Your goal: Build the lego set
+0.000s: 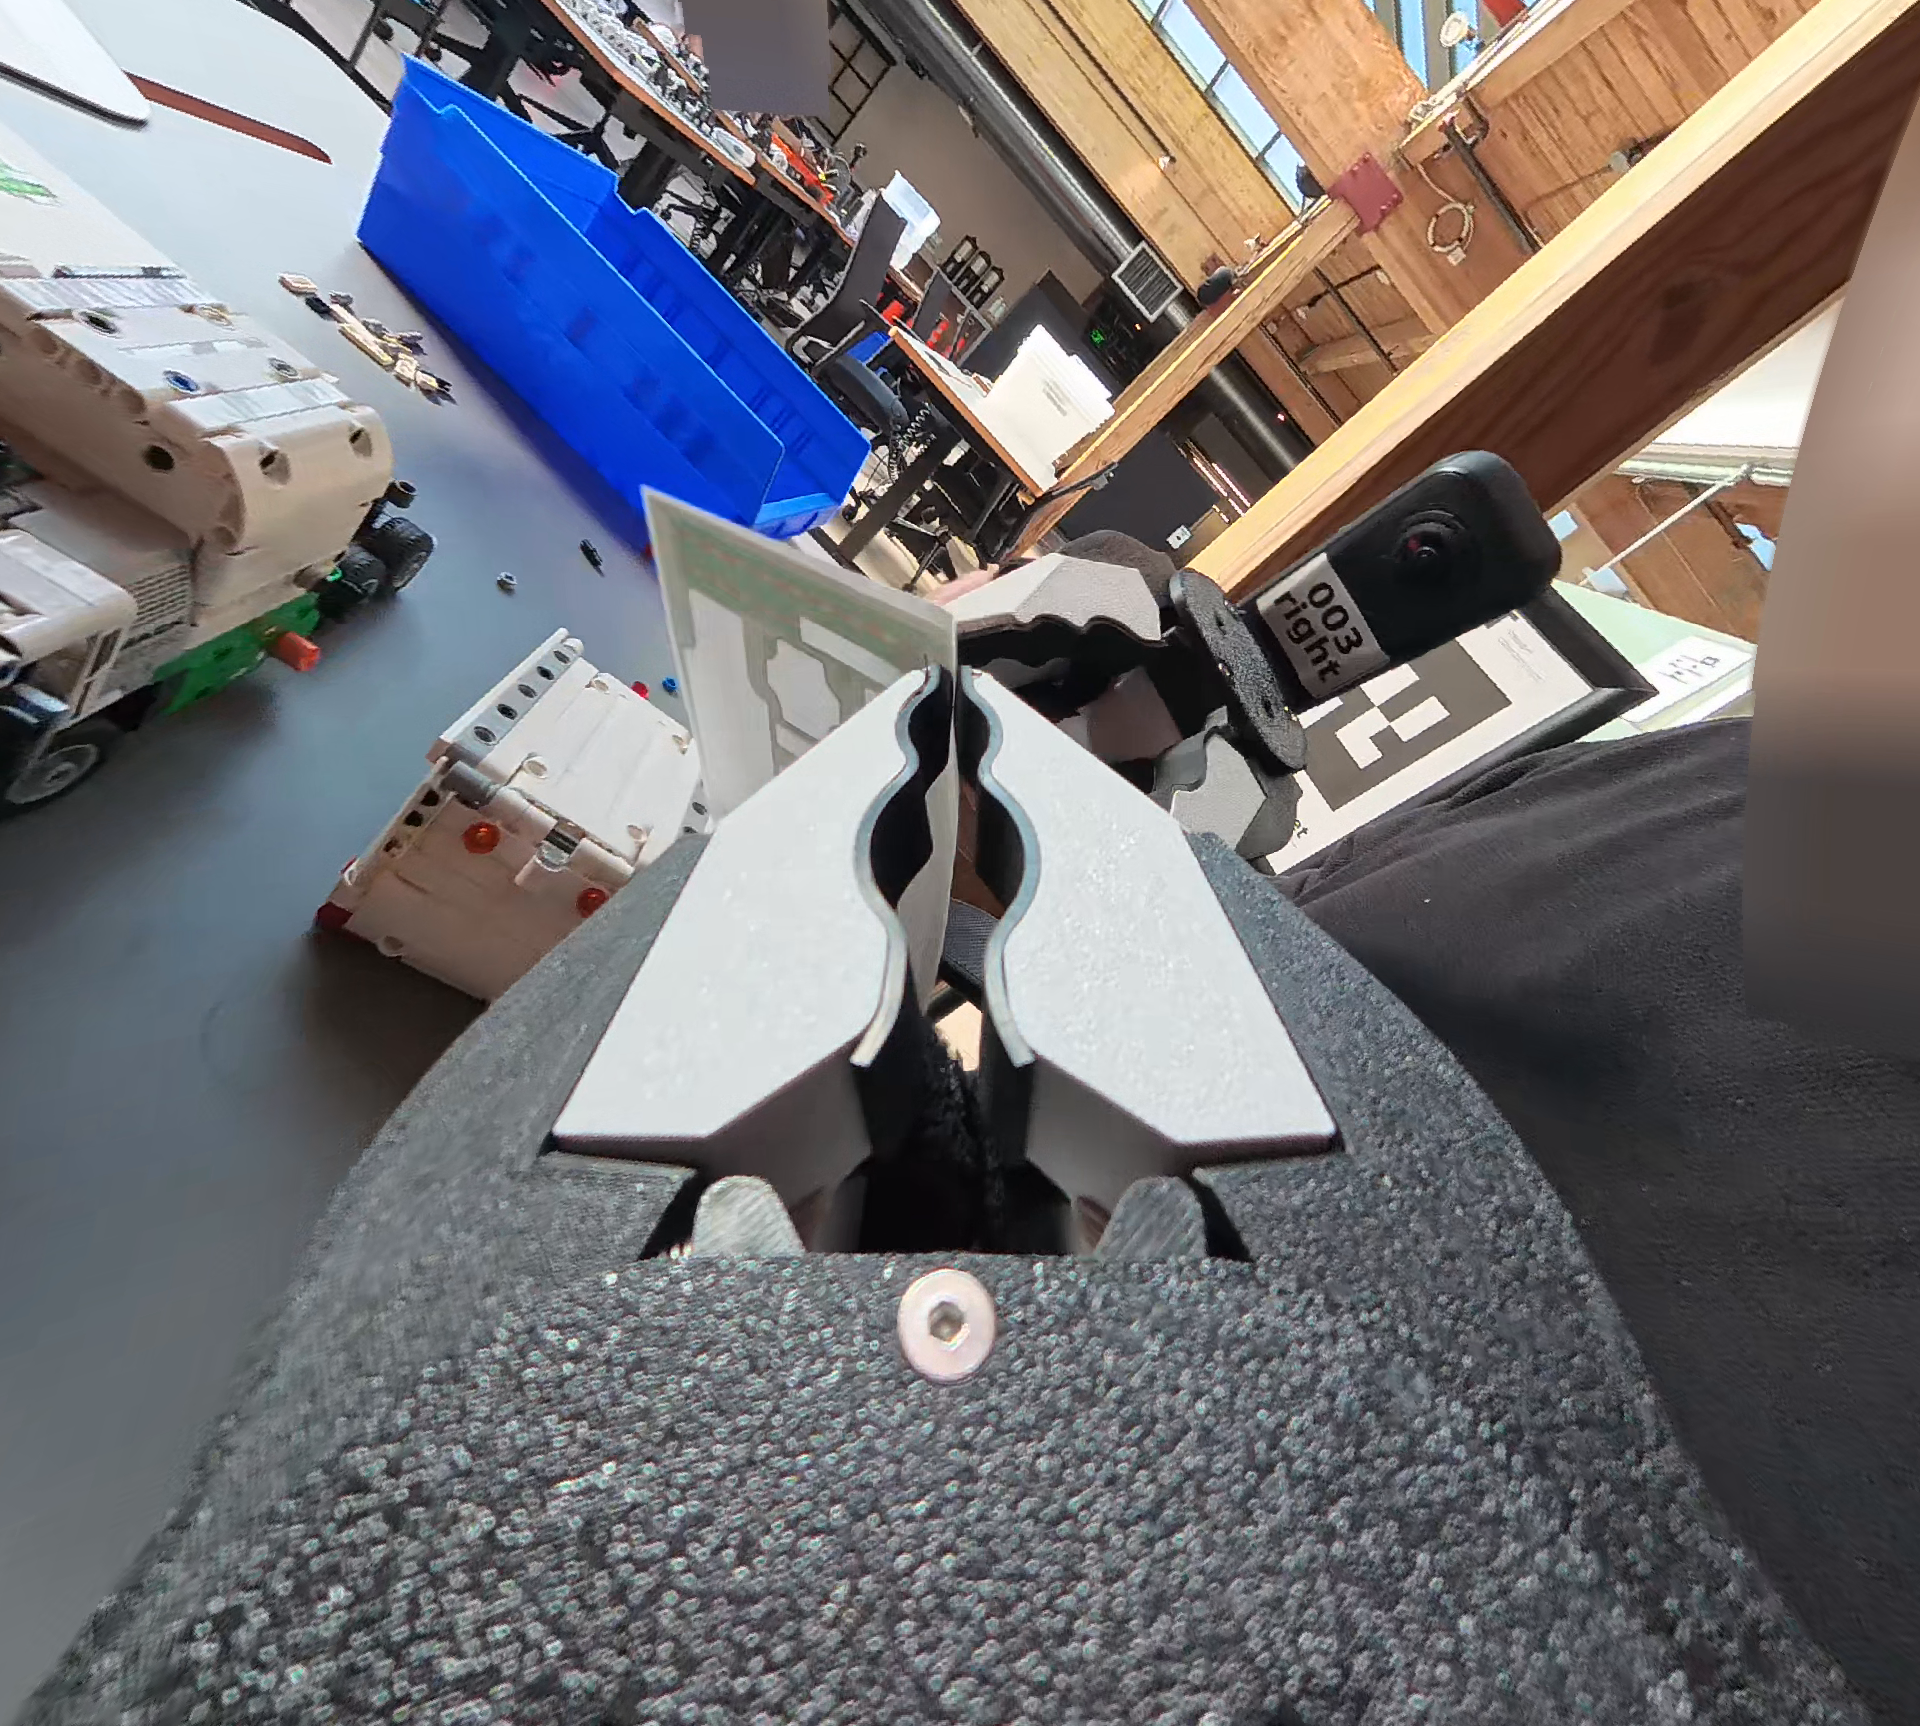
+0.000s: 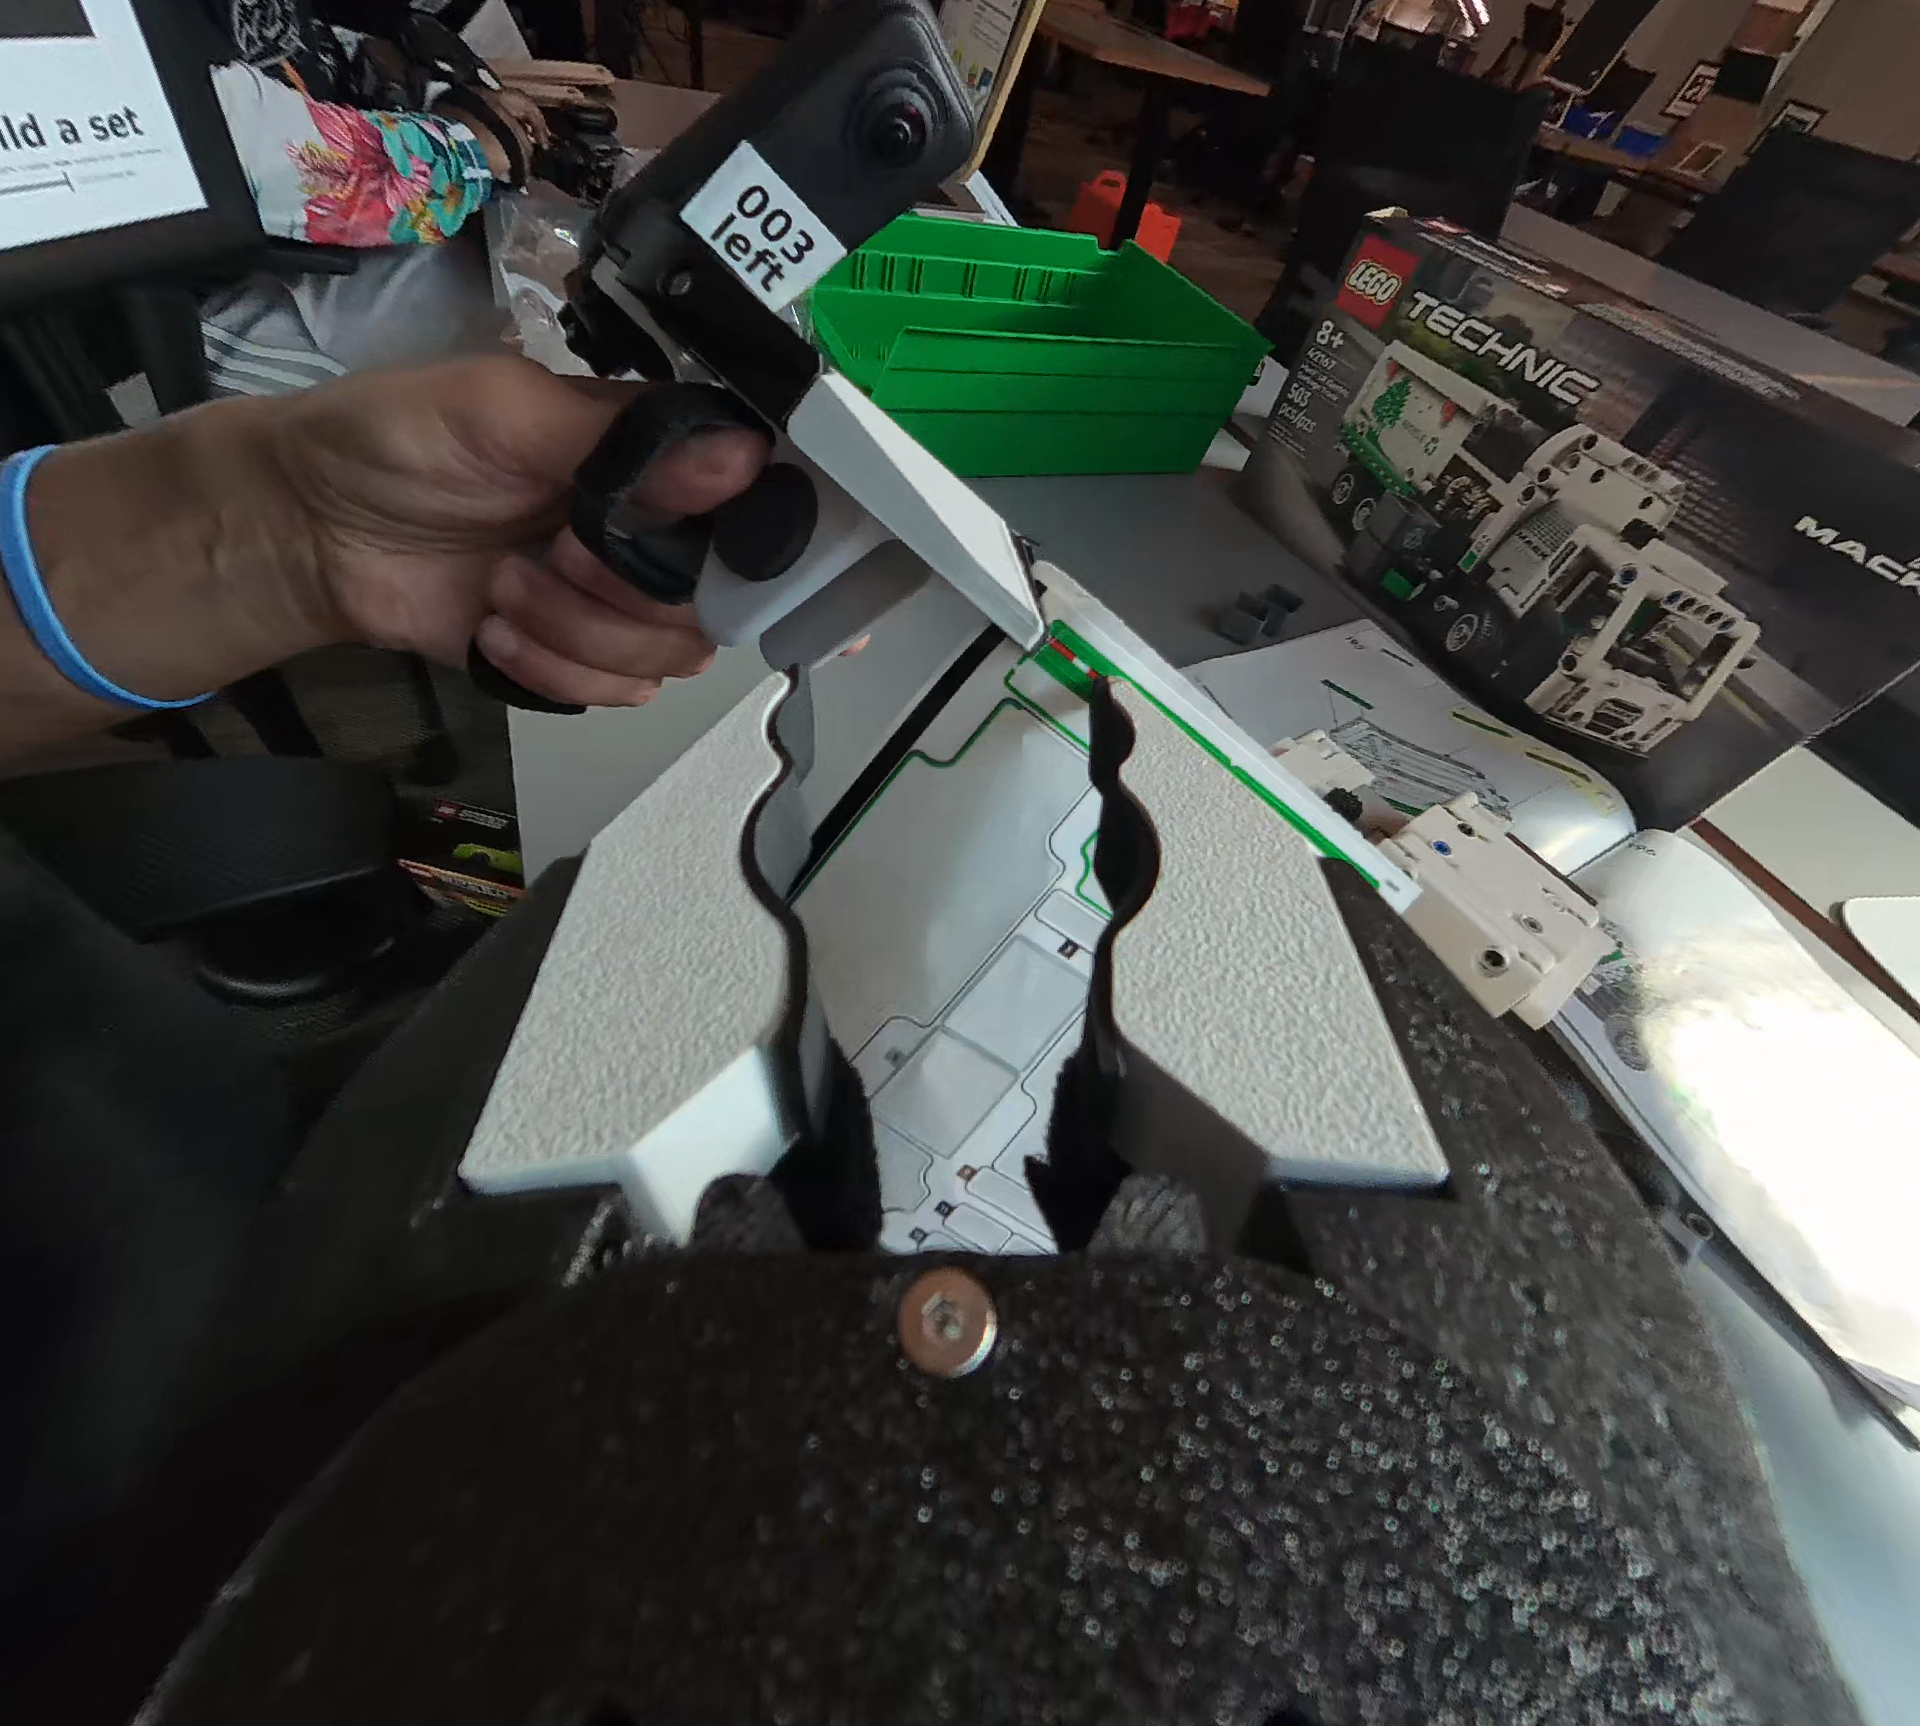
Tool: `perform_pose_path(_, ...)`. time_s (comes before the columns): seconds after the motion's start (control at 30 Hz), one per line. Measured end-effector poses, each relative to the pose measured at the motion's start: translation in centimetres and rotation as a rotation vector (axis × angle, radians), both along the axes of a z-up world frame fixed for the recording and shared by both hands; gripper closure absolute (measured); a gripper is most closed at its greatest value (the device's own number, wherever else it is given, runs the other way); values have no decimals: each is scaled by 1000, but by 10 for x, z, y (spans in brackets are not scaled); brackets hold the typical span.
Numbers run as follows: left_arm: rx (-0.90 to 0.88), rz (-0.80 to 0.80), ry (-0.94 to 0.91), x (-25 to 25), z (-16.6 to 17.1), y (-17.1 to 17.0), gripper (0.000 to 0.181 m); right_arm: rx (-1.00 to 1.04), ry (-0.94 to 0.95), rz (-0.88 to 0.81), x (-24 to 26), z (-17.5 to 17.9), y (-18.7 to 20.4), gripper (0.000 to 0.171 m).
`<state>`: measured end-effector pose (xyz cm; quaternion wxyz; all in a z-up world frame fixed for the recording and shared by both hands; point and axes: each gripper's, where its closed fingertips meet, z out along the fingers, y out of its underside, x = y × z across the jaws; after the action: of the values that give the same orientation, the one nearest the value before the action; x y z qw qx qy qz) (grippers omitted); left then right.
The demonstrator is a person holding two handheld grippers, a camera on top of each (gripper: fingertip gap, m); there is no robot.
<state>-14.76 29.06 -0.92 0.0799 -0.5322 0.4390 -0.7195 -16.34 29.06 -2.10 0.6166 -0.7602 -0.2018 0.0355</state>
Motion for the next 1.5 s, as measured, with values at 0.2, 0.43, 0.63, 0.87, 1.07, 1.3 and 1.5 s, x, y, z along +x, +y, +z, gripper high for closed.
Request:
perform_pose_path(0.2, -50, -89, -73, -3, 11, -15, 181, 2, 283, 166, -13, 12, -13, 121)
perform_pose_path(0.43, -160, -217, -180, -11, 26, -30, 181, 9, 676, 351, -9, 32, -29, 148)
perform_pose_path(0.63, -92, -225, -195, -9, 25, -39, 181, 21, 839, 382, 3, 37, -30, 163)
perform_pose_path(0.87, -45, -193, -183, -5, 21, -39, 181, 16, 882, 393, 9, 33, -29, 168)
perform_pose_path(1.07, -11, -165, -169, -4, 17, -35, 181, 14, 894, 386, 15, 28, -29, 171)
perform_pose_path(1.3, 0, -139, -158, -7, 15, -28, 181, -6, 894, 368, 21, 20, -28, 171)
perform_pose_path(1.5, 20, -103, -112, -17, 10, -15, 181, -42, 788, 277, 32, 6, -26, 171)
